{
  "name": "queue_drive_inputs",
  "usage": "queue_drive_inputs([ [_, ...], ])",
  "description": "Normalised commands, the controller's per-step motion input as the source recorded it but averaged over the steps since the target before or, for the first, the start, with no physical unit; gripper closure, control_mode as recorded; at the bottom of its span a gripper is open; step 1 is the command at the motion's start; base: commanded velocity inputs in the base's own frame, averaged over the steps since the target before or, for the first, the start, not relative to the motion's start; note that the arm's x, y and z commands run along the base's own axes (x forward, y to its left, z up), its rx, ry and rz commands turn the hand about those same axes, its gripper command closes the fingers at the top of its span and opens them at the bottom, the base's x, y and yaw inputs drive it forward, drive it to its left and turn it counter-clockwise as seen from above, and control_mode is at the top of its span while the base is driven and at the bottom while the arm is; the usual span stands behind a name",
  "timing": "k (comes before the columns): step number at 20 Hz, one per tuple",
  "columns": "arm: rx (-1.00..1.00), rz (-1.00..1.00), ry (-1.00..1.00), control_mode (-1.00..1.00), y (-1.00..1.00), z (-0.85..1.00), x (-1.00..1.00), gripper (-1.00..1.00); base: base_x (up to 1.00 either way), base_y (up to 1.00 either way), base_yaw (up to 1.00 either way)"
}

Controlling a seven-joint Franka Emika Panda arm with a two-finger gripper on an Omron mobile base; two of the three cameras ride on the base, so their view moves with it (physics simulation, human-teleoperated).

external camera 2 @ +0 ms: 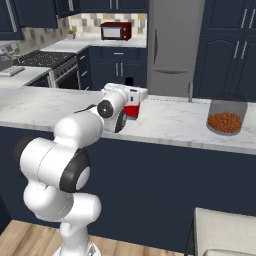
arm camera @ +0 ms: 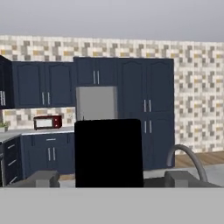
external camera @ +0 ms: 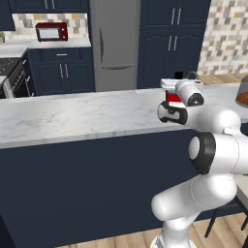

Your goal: Open the cabinet directly in front. Then move the liquor and the cup to the dining counter with the jar on it.

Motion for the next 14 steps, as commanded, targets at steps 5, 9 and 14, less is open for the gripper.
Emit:
queue_drive_inputs([
  [5,0.0,-0.01,0.12,-1.0,0.0,0.81,-0.12,-1.0,0.0,0.0,0.0],
  [9,0.01,-0.02,0.26,-1.0,0.0,1.0,-0.59,-1.0,0.0,0.0,0.0],
  [14,0.03,-0.01,0.43,-1.0,-0.08,1.0,-0.95,-1.0,0.0,0.0,0.0],
])
